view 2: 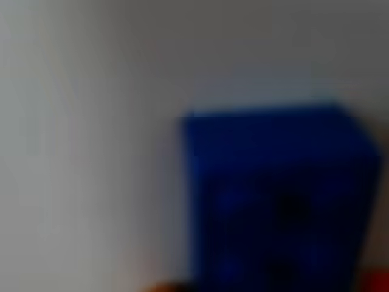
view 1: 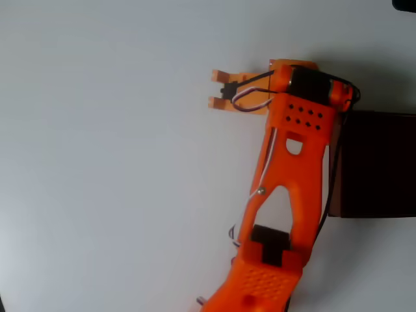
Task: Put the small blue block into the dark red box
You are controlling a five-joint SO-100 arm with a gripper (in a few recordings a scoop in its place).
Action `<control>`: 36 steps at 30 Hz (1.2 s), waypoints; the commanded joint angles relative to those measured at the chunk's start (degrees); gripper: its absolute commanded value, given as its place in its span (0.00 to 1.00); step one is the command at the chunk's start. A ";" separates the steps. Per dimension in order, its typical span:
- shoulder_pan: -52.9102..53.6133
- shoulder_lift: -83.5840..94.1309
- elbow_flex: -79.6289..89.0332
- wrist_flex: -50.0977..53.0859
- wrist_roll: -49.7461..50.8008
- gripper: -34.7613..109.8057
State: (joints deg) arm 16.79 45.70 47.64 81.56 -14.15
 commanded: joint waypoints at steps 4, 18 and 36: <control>2.02 0.70 -0.09 0.79 -1.23 0.25; 3.78 6.68 4.48 1.58 1.32 0.24; 29.97 46.14 31.11 -2.20 12.92 0.24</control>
State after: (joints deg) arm 43.51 86.57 78.66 78.75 -1.76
